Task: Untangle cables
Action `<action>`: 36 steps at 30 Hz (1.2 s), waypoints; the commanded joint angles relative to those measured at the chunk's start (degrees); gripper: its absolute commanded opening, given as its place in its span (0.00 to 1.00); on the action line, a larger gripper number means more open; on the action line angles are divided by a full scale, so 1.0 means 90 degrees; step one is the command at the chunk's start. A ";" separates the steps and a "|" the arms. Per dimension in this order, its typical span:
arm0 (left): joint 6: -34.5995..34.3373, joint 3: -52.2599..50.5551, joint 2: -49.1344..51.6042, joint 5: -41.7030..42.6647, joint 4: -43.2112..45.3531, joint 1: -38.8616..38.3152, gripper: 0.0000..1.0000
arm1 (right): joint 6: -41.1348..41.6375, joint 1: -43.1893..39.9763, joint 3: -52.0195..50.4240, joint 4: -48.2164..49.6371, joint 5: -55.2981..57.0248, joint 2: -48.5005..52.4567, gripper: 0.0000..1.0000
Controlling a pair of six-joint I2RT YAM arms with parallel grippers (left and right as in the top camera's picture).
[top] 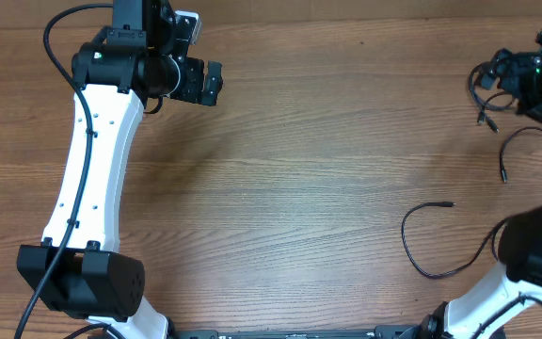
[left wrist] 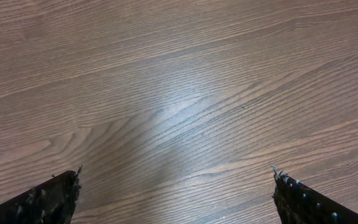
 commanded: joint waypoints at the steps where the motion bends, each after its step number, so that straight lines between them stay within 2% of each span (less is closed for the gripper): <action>1: -0.0126 0.0053 0.0080 -0.0034 0.0007 -0.0044 1.00 | -0.0109 0.0104 0.0199 -0.0454 -0.0432 -0.0321 1.00; 7: -0.0126 0.0053 0.0080 -0.0034 0.0007 -0.0044 1.00 | -0.0109 0.0117 0.0180 -0.0872 -0.0430 -0.0321 1.00; 33: -0.0126 0.0053 0.0061 -0.0041 0.0007 -0.0044 1.00 | -0.0109 0.0117 0.0180 -0.0867 -0.0430 -0.0321 1.00; 36: -0.0124 0.0053 -0.0032 -0.0148 -0.0238 -0.0044 1.00 | -0.0109 0.0117 0.0180 -0.0867 -0.0430 -0.0321 1.00</action>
